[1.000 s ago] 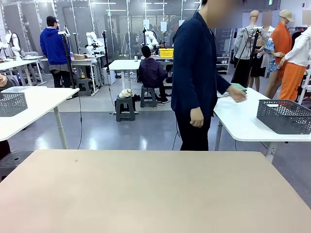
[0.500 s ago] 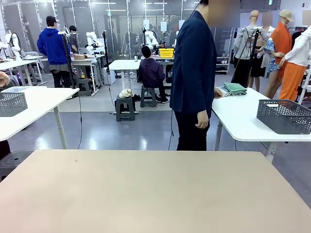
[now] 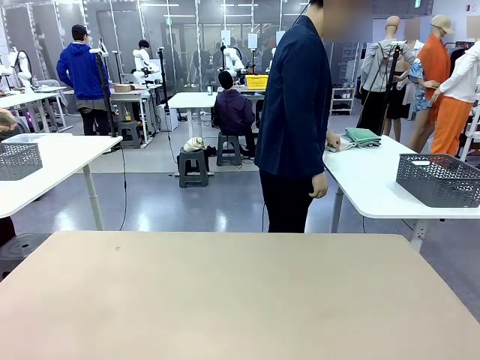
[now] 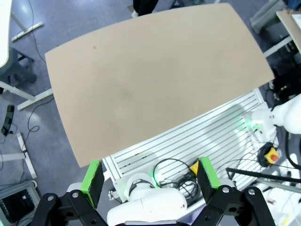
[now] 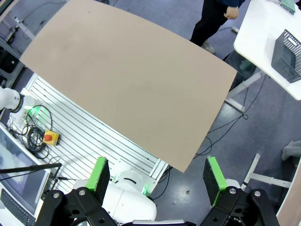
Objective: Fold the towels and place them in the basket.
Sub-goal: When a person lays out a Towel with hook on the table, fold it in half twice.
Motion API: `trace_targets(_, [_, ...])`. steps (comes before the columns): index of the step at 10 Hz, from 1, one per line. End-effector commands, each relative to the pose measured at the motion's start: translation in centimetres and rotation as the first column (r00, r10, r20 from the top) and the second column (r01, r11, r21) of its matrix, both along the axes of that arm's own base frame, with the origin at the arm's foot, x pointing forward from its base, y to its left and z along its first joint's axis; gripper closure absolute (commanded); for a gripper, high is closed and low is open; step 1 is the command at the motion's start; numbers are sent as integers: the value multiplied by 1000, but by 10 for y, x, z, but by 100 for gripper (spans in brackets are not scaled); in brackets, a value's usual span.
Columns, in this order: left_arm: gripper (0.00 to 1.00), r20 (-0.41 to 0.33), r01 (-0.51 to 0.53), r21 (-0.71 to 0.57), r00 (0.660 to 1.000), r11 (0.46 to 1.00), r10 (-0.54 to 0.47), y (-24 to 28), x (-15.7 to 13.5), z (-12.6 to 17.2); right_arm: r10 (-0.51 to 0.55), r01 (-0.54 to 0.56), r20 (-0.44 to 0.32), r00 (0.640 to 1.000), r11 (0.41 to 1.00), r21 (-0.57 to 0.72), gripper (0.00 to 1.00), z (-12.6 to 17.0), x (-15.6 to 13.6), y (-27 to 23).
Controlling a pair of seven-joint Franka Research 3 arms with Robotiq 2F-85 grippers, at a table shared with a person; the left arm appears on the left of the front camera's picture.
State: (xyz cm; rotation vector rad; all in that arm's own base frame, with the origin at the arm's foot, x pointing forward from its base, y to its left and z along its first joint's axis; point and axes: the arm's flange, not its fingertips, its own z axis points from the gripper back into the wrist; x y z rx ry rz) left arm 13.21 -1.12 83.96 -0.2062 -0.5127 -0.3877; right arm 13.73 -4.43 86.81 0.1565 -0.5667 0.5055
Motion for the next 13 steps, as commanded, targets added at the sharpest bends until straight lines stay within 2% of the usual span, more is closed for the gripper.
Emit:
trace_targets(1, [0,-31,-24,30,999,999,25,-1,-7,11,3,-3,3,1000,1000,0,0,0,-2,0])
trace_targets(3, [0,-27,-46,23,999,999,47,-2,-5,12,3,-3,3,1000,1000,0,0,0,-2,0])
trace_targets(4, [0,-7,-10,11,1000,1000,10,-1,1,2,3,-3,3,1000,1000,0,0,0,-2,0])
trace_targets(13, [0,-7,-10,11,1000,1000,10,-1,1,2,3,-3,3,1000,1000,0,0,0,-2,0])
